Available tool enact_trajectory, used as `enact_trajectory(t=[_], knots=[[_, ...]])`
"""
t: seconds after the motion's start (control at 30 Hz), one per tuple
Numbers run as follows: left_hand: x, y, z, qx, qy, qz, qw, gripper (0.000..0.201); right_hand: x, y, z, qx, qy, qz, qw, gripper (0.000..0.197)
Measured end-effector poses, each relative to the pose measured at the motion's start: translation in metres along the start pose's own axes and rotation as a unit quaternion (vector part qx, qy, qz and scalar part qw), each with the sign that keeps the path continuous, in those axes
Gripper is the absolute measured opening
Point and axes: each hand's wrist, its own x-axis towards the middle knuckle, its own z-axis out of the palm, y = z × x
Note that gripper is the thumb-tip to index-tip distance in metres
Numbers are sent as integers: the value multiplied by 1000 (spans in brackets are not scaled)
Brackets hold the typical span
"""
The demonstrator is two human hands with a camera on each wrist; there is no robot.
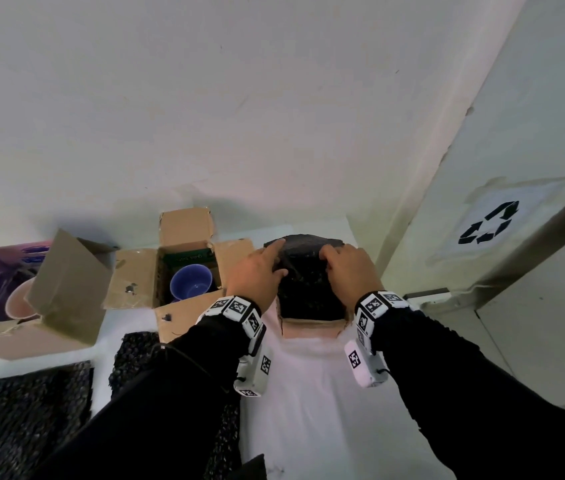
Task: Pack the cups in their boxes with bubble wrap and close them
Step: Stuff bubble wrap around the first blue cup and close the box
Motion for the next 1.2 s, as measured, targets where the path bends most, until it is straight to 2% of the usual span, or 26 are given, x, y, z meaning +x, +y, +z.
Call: enact_trajectory(t=[0.1, 0.2, 0.23, 0.33, 0.4, 0.47, 0.53, 0.67, 0.73, 0.87, 0.97, 1.1, 1.2], knots=[[0, -1, 8, 59, 32, 1, 998, 42, -4, 2, 1, -24, 14, -24, 999, 33], [3, 1, 13, 55, 66, 33, 996, 20, -1, 1, -4, 2, 0, -20, 1000, 59], [5, 2, 15, 50, 80, 61, 994, 15, 2, 1, -4, -4, -1, -24, 1000, 58], [7, 5, 24, 22, 104, 155, 982, 6, 8, 1, -1, -27, 22, -46, 998, 23], [6, 5, 27, 7, 86, 187, 979, 7, 9, 3, -1, -22, 43, -68, 997, 16], [5, 3, 28, 9, 70, 192, 979, 8, 6, 5, -1, -19, 56, -97, 994, 14], [5, 0, 29, 61, 61, 206, 975, 16, 2, 9, -1, -22, 44, -122, 991, 13], [6, -1, 35, 186, 65, 214, 957, 40, 1, 10, 0, -75, -15, -137, 988, 23], [6, 1, 35, 210, 77, 228, 948, 38, 3, 6, -1, -103, -41, -142, 984, 17], [11, -2, 32, 207, 76, 264, 939, 42, 5, 1, 4, -90, -65, -142, 984, 10], [13, -4, 33, 193, 65, 266, 942, 30, 4, -2, 6, -51, -83, -137, 986, 16], [12, 0, 33, 188, 69, 235, 951, 38, 5, -10, 2, -79, -128, -109, 983, 34], [13, 0, 31, 214, 51, 233, 947, 38, 11, -12, 0, -80, -168, -89, 978, 29]])
